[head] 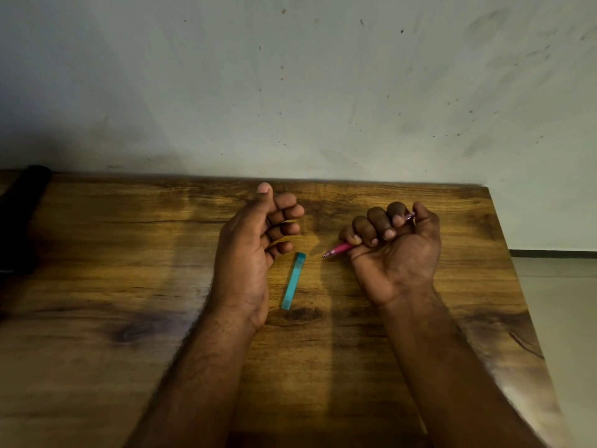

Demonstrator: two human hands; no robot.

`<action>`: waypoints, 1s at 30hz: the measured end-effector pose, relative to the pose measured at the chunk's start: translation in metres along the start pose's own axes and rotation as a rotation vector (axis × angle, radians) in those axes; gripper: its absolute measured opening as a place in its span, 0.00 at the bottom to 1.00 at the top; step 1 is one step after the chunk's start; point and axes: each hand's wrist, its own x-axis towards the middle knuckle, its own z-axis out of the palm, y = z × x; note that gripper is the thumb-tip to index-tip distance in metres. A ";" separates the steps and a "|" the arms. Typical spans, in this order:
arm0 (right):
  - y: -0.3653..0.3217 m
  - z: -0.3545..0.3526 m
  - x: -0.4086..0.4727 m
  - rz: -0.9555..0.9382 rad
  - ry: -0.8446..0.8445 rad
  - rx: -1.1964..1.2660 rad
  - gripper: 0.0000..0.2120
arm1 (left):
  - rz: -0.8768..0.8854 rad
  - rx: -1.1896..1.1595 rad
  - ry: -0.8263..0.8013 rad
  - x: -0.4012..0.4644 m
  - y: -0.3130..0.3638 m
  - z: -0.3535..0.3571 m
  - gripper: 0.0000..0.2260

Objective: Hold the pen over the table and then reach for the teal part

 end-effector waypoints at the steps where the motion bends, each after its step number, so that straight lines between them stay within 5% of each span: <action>1: 0.000 0.000 0.000 0.008 -0.002 0.002 0.23 | -0.003 -0.002 0.001 0.000 0.000 0.000 0.19; 30: 0.000 0.002 -0.002 -0.001 -0.009 -0.008 0.22 | -0.014 -0.009 0.005 0.000 0.001 0.001 0.18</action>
